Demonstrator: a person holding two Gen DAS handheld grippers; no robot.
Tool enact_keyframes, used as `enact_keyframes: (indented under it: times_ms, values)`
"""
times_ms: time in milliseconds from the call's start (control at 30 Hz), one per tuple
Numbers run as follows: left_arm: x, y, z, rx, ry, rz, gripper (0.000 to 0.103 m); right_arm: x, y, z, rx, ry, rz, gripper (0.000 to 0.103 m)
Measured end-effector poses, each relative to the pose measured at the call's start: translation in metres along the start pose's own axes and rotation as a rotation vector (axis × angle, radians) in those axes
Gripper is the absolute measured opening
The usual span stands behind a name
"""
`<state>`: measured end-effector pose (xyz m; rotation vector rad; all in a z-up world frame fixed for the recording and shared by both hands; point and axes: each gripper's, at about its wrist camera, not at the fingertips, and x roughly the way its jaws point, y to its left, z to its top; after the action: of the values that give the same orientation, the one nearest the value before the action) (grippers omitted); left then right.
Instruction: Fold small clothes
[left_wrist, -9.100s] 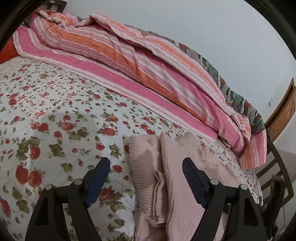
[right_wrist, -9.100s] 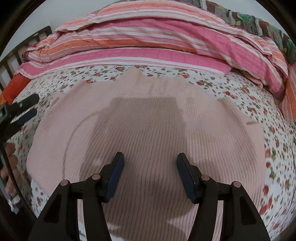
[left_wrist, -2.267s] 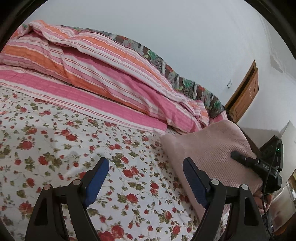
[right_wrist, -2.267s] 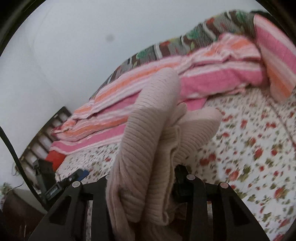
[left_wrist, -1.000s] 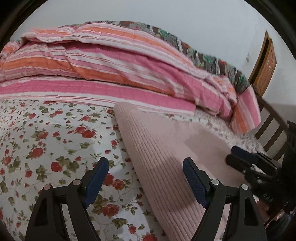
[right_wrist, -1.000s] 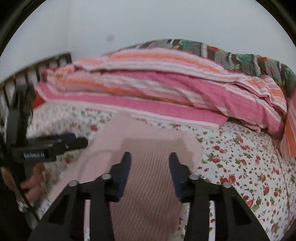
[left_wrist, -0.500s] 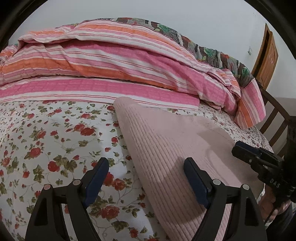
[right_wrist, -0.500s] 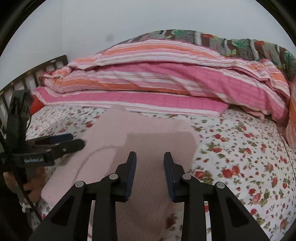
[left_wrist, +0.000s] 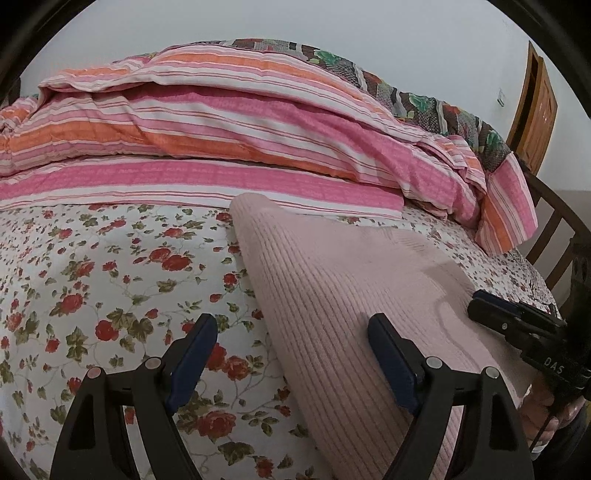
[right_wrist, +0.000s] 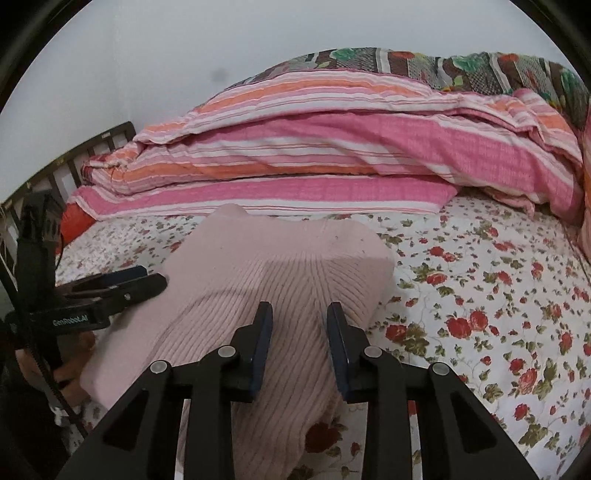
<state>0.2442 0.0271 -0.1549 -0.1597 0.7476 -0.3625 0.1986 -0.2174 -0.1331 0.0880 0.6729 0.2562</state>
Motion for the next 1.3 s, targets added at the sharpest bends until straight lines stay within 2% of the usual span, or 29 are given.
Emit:
enact_keyframes:
  times_ms: [200,300,367,400,600,700,800,867,933,1000,1133,1300]
  values:
    - [0.000,0.001,-0.001,-0.009,-0.002,0.000,0.084,-0.009,0.000,-0.003,-0.010,-0.011,-0.001,0.030]
    - [0.000,0.005,-0.001,-0.039,-0.001,-0.027,0.083,-0.011,-0.001,-0.003,-0.004,-0.012,0.001,0.030]
    - [0.001,0.008,-0.001,-0.064,0.005,-0.072,0.074,-0.008,-0.002,-0.005,-0.005,0.003,-0.010,0.030]
    - [0.002,0.009,-0.002,-0.077,0.018,-0.119,0.064,-0.006,-0.002,-0.005,-0.007,0.009,-0.016,0.030]
    - [0.010,0.020,-0.007,-0.173,0.050,-0.200,0.062,-0.004,0.005,-0.011,-0.042,0.006,-0.053,0.029]
    - [0.012,0.016,-0.009,-0.148,0.047,-0.166,0.062,-0.003,0.008,-0.015,-0.066,0.008,-0.069,0.030]
    - [0.015,0.008,-0.011,-0.109,0.043,-0.108,0.062,-0.005,0.006,-0.018,-0.060,-0.003,-0.058,0.030]
    - [0.020,0.008,-0.013,-0.115,0.058,-0.098,0.063,-0.007,0.003,-0.018,-0.050,-0.007,-0.043,0.031]
    - [0.021,0.011,-0.016,-0.137,0.058,-0.102,0.063,-0.009,0.001,-0.018,-0.040,-0.009,-0.033,0.035]
    - [0.021,0.010,-0.017,-0.131,0.054,-0.087,0.065,-0.011,-0.001,-0.016,-0.031,-0.015,-0.046,0.050]
    - [0.015,0.006,-0.017,-0.108,0.040,-0.029,0.068,-0.015,-0.009,-0.011,0.003,-0.027,-0.045,0.051]
    - [0.017,0.016,-0.001,-0.179,0.043,-0.058,0.067,-0.027,-0.013,-0.007,0.011,-0.085,-0.079,0.051]
